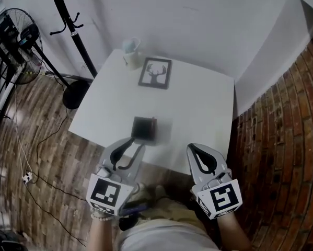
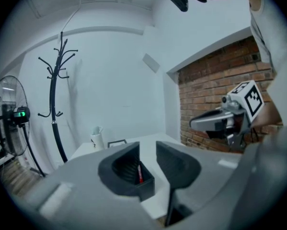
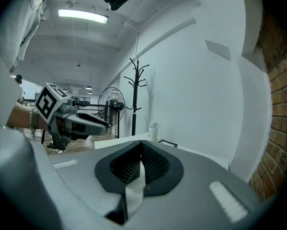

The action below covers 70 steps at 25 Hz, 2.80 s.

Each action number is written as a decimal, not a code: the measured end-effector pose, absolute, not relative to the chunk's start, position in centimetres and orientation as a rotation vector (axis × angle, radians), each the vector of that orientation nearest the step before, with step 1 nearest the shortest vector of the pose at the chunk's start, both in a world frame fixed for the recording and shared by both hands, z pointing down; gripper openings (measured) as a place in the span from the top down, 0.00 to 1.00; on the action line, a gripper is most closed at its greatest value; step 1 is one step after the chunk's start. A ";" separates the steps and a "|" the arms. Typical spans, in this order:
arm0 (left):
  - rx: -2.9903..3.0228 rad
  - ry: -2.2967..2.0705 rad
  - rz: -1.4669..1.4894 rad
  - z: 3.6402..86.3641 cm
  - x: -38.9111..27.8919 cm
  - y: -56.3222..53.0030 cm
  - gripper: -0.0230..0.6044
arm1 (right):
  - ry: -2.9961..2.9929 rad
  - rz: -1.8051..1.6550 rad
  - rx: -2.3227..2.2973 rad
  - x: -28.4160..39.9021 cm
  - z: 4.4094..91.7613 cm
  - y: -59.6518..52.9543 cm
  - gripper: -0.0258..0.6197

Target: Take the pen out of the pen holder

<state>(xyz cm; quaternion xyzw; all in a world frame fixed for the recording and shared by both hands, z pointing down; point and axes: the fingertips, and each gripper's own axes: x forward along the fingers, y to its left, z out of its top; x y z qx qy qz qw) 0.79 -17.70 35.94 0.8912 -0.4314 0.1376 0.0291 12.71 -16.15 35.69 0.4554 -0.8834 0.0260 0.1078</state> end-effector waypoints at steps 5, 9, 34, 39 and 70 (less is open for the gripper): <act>2.772 -1.293 0.449 37.1 1.0 -19.8 0.81 | -2.570 0.098 1.364 12.8 36.3 -17.4 0.96; 2.761 -1.282 0.463 38.3 0.9 -21.1 0.81 | -2.552 0.105 1.357 12.4 37.0 -17.9 0.96; 2.699 -1.160 0.653 45.2 3.1 -27.0 0.79 | -2.468 0.167 1.401 12.9 39.6 -19.6 0.96; 2.691 -1.141 0.692 45.7 3.5 -27.9 0.79 | -2.453 0.178 1.419 13.2 39.8 -19.7 0.96; 2.660 -1.078 0.803 46.4 4.6 -29.0 0.92 | -2.424 0.216 1.482 15.0 40.4 -20.2 0.96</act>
